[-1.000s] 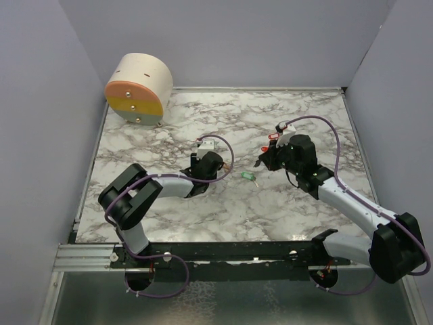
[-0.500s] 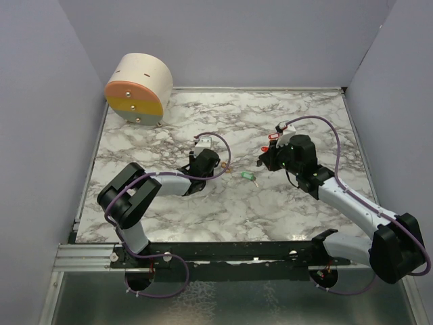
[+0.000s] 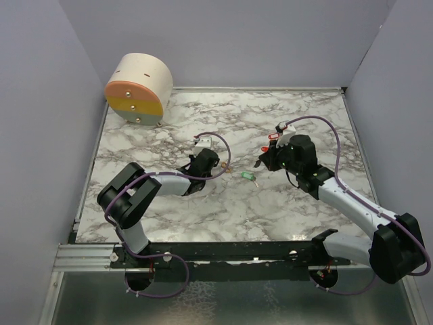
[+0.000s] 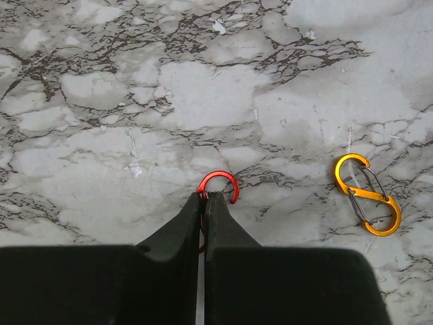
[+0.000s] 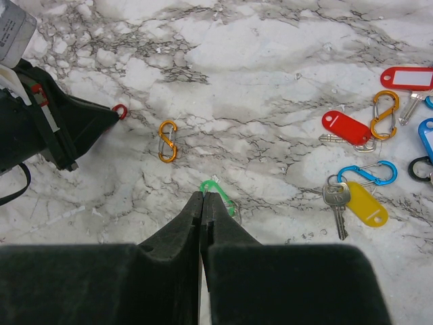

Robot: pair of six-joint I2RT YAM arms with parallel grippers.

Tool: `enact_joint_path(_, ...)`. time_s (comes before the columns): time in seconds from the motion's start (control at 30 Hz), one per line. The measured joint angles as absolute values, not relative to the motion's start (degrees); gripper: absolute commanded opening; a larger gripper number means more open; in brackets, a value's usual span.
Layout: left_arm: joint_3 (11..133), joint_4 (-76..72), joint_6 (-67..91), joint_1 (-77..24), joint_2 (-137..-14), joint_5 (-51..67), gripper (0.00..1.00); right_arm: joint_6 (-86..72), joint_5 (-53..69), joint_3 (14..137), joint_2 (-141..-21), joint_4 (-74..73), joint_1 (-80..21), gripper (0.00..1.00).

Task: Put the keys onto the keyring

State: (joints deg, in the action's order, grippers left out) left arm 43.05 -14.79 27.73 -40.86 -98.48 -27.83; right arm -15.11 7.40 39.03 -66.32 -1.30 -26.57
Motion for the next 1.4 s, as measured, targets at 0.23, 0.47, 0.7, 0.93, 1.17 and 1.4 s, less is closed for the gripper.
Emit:
enact_joint_path(0.23,43.29,-14.66,27.42,-40.84,-98.48,-27.16,0.0,-14.92,7.42,39.03,-66.32,-1.3,-26.57,0.01)
enact_joint_path(0.47,44.27,-13.04,26.87,-40.51,-98.0,-23.33,0.0,-14.41,8.73,39.03,-66.37,-1.3,-26.59,0.01)
enact_joint_path(0.7,48.14,-7.35,25.98,-43.68,-94.45,-17.82,0.0,-13.63,10.22,39.03,-66.43,-1.26,-27.09,0.01)
enact_joint_path(0.93,55.07,-5.43,25.28,-48.93,-93.65,-15.77,0.0,-12.82,10.9,39.03,-67.42,-1.21,-29.63,0.01)
enact_joint_path(1.17,58.0,-3.97,24.91,-51.24,-93.76,-14.9,0.0,-11.77,11.2,39.03,-68.36,-1.15,-31.73,0.01)
enact_joint_path(1.4,58.7,-3.03,24.84,-52.42,-93.78,-14.74,0.0,-11.64,11.25,39.03,-69.43,-0.86,-32.38,0.01)
